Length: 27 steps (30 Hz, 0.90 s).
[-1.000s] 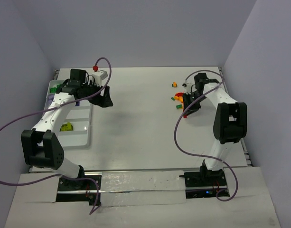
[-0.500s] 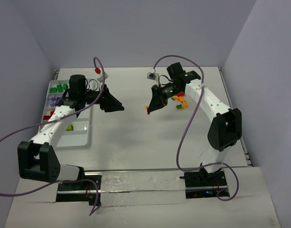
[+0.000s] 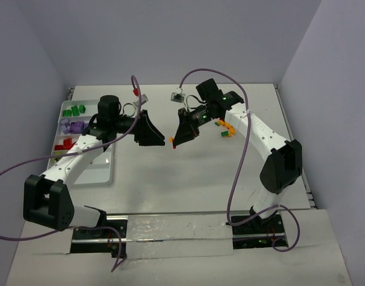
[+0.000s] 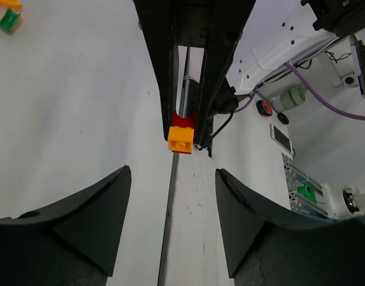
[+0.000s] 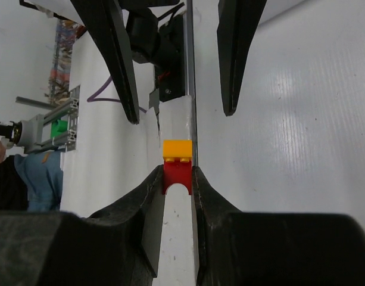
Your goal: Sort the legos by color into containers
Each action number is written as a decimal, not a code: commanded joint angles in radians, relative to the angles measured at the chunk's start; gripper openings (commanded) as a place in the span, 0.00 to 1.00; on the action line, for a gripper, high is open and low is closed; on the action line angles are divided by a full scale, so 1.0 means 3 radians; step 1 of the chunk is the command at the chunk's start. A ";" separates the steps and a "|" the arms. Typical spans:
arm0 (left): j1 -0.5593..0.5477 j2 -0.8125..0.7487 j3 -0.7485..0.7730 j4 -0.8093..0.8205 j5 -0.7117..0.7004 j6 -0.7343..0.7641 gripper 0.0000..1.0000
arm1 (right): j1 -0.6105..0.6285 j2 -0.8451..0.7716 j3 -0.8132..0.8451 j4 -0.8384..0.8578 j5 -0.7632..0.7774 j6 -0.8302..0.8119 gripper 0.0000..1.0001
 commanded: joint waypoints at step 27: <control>-0.0269 0.0084 0.0153 0.0331 0.0004 -0.0074 0.39 | 0.0167 -0.0139 0.0126 0.0088 -0.0037 0.0074 0.00</control>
